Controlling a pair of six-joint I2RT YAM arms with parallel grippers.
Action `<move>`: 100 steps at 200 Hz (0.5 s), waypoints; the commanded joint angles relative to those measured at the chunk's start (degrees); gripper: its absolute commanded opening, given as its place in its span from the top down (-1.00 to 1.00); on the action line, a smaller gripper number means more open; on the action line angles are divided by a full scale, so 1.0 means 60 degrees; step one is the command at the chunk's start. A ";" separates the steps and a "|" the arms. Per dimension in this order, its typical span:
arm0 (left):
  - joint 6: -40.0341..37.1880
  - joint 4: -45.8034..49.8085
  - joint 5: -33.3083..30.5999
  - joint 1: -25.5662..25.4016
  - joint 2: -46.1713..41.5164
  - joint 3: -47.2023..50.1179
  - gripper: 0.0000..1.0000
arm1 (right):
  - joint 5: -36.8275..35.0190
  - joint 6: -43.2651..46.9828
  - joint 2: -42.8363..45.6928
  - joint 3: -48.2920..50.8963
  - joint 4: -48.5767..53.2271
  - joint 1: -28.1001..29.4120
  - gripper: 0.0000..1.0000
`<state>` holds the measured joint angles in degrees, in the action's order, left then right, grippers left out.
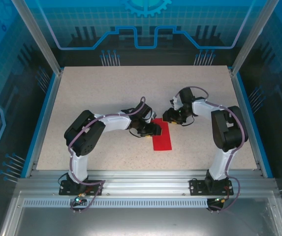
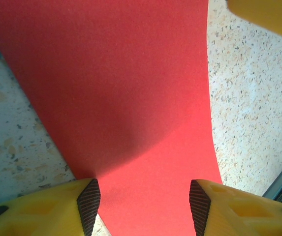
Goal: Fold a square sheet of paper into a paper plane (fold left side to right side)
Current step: Fold the triangle a second time at the center of the table.
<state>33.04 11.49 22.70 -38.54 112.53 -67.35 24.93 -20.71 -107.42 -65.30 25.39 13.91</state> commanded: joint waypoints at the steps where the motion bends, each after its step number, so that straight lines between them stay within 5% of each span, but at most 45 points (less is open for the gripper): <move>1: -0.0159 0.0807 -0.0355 -0.0109 0.0171 0.0049 -0.14 | 0.0502 0.0011 -0.0252 -0.0350 -0.0199 -0.0074 0.05; 75: -0.0159 0.0763 -0.0342 -0.0095 0.0185 0.0064 -0.14 | 0.0511 0.0001 -0.0587 -0.0287 -0.0220 -0.0047 0.06; 100: -0.0159 0.0752 -0.0341 -0.0109 0.0174 0.0045 -0.14 | 0.0782 0.0010 -0.0484 -0.0195 -0.0279 -0.0048 0.24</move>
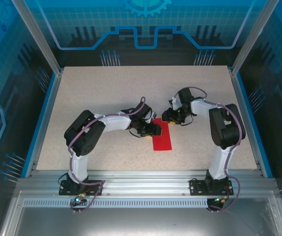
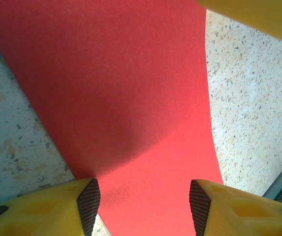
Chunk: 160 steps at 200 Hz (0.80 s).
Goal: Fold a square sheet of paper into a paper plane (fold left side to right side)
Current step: Fold the triangle a second time at the center of the table.
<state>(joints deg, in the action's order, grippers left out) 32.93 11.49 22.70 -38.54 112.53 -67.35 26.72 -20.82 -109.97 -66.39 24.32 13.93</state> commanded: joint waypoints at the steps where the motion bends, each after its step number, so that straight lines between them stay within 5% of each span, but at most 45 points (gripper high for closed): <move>1: -0.0141 0.0752 -0.0341 -0.0105 0.0173 0.0047 -0.14 | 0.0498 0.0020 -0.0049 -0.0004 -0.0099 -0.0052 0.25; 52: -0.0212 0.0666 -0.0368 -0.0101 0.0072 0.0049 -0.14 | 0.0509 0.0049 0.0150 0.0338 -0.0134 -0.0052 0.39; 90: -0.0459 0.0864 -0.0443 -0.0083 -0.0108 -0.0037 -0.14 | 0.0264 0.0224 0.0145 0.0464 -0.0176 -0.0070 0.23; 160: -0.0628 0.0996 -0.0531 -0.0084 -0.0195 -0.0091 -0.14 | 0.0236 0.0850 0.0093 0.0099 0.0071 -0.0234 0.22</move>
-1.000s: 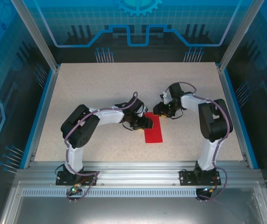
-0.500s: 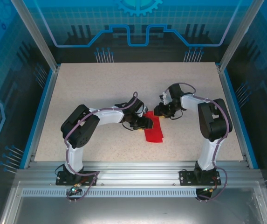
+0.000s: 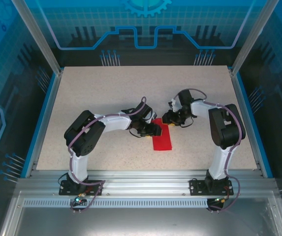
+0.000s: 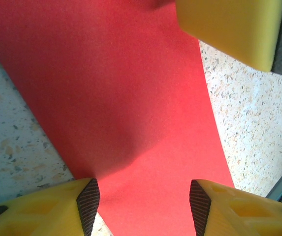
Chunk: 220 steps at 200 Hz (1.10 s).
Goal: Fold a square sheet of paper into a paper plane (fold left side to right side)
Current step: Fold the triangle a second time at the center of the table.
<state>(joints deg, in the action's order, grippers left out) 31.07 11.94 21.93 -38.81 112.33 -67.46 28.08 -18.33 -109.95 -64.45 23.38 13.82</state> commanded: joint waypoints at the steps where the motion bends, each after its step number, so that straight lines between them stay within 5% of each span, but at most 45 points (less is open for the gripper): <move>1: -0.0317 0.0929 -0.0404 -0.0038 -0.0162 -0.0076 -0.14 | 0.0024 0.0448 0.0081 -0.0243 0.0231 -0.0212 0.22; 83: -0.0425 0.0964 -0.0418 -0.0037 -0.0213 -0.0177 -0.14 | 0.0608 0.0891 -0.0358 -0.0642 0.0441 -0.0201 0.35; 155: -0.1536 0.0656 -0.0773 -0.0045 -0.1856 0.0491 -0.16 | 0.0800 0.0476 0.0399 -0.0388 0.0542 -0.0264 0.77; 181: -0.2121 0.0573 -0.0853 -0.0163 -0.2863 0.1017 -0.18 | 0.1394 -0.0105 0.0745 0.0013 0.0301 -0.0280 0.77; 220: -0.2122 0.0434 -0.1068 -0.0316 -0.3875 0.1796 -0.19 | 0.1628 -0.0666 0.0977 0.0569 -0.0124 -0.0234 0.47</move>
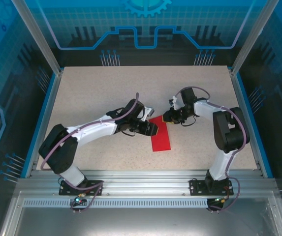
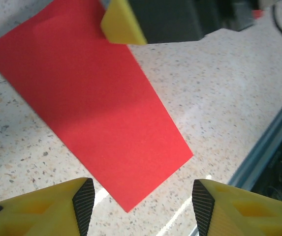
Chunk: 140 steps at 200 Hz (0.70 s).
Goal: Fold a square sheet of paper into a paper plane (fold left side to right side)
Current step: Fold the triangle a second time at the center of the table.
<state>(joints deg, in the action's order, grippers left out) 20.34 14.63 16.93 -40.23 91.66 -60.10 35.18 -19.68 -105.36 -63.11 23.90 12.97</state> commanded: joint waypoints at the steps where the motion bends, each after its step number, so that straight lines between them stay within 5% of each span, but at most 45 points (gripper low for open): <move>1: -0.0316 -0.0025 -0.0239 -0.0079 -0.0448 0.0604 -0.19 | 0.0447 -0.0440 0.0214 0.0350 -0.0215 -0.0094 0.47; 75: -0.0636 -0.0709 -0.0277 -0.0316 -0.1107 0.1203 -0.21 | 0.0244 -0.0586 0.0201 0.0635 -0.0220 0.0029 0.45; 140: -0.1075 -0.0676 -0.1458 -0.1801 -0.0862 0.1040 -0.22 | 0.0503 -0.1525 0.1102 0.1876 -0.0322 0.0079 0.53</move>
<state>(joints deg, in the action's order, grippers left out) 15.90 10.68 12.10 -48.36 85.56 -53.19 36.34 -25.82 -102.30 -53.91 21.93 13.08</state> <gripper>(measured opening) 0.609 0.252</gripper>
